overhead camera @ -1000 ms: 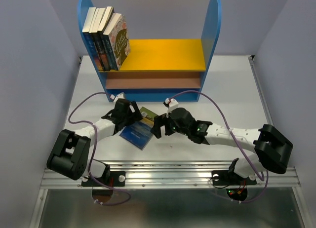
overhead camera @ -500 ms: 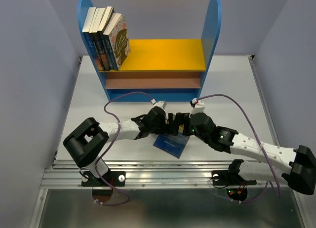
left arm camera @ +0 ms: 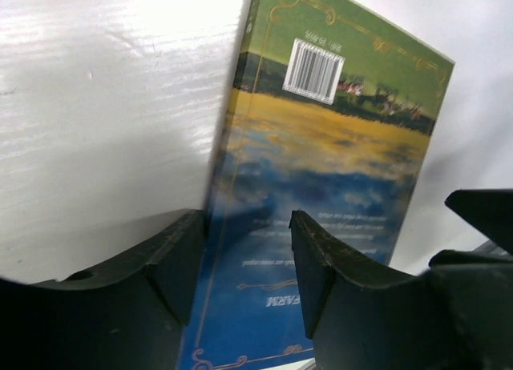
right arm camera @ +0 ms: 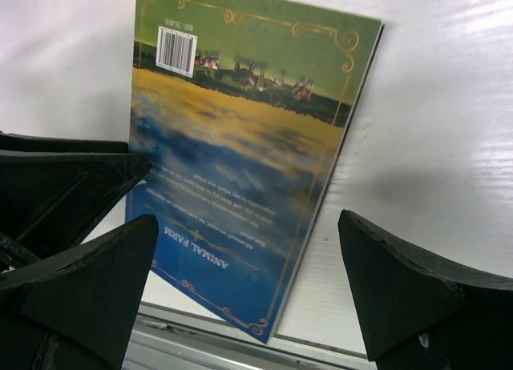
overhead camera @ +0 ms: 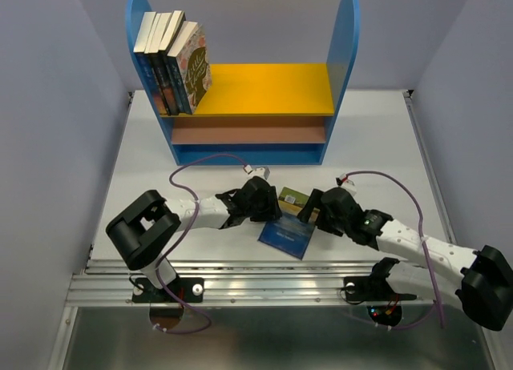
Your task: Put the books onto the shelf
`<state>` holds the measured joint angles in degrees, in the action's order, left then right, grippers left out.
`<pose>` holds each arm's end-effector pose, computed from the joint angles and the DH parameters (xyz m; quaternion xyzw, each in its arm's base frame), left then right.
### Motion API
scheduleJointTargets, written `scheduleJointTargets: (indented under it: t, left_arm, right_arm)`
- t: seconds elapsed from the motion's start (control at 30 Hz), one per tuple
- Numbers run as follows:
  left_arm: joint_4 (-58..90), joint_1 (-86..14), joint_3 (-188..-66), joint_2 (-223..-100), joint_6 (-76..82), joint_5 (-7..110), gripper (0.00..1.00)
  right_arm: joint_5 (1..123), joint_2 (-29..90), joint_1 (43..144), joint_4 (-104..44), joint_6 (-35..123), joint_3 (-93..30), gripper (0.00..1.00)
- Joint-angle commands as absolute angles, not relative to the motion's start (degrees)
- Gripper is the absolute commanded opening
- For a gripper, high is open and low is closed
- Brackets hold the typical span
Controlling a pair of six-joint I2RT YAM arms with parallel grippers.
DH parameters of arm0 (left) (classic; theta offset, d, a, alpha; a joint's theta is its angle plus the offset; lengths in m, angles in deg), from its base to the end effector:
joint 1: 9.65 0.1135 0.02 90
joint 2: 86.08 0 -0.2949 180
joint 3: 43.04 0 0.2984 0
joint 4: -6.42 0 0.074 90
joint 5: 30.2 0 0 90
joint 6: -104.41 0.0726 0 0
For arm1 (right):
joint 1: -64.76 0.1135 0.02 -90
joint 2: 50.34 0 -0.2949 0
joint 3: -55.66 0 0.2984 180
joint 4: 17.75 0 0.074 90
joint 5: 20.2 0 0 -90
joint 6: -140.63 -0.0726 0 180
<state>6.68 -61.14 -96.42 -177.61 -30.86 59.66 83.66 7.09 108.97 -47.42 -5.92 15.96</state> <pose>0.2349 -0.2954 0.1329 0.0494 0.8990 -0.3260 0.2882 0.1865 0.1572 0.1648 0.1430 0.9148 0.2061 0.3165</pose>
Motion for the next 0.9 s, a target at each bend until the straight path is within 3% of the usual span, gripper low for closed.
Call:
scheduleJointTargets:
  t: [0.0, 0.2, 0.37, 0.43, 0.6, 0.73, 0.87]
  left_arm:
    - [11.25, -64.05, -95.77, -179.42, -31.55, 61.21, 0.56]
    - [12.39, -65.02, -97.08, -181.62, -33.22, 62.17, 0.46]
    - [12.83, -65.81, -97.44, -181.88, -33.57, 62.96, 0.46]
    - [12.92, -66.25, -97.61, -182.14, -33.84, 63.14, 0.45]
    - [13.01, -66.69, -98.23, -183.11, -34.36, 63.84, 0.45]
    - [13.01, -66.87, -99.02, -183.9, -34.54, 63.67, 0.45]
    - [13.53, -67.05, -100.08, -184.96, -34.36, 63.67, 0.44]
  right_arm:
    - [81.05, 8.98, 108.44, -47.46, -10.1, 16.81, 1.0]
    - [80.96, 11.18, 108.44, -45.79, -12.12, 18.48, 1.0]
    - [80.26, 11.62, 107.92, -44.3, -12.04, 18.83, 1.0]
    - [78.42, 11.27, 107.92, -41.24, -11.08, 18.92, 0.96]
    - [74.72, 5.93, 107.92, -34.1, -9.05, 19.19, 0.72]
    - [75.16, 3.72, 107.92, -34.27, -7.03, 17.43, 0.7]
    - [73.67, 5.82, 107.92, -35.06, -6.41, 15.85, 0.61]
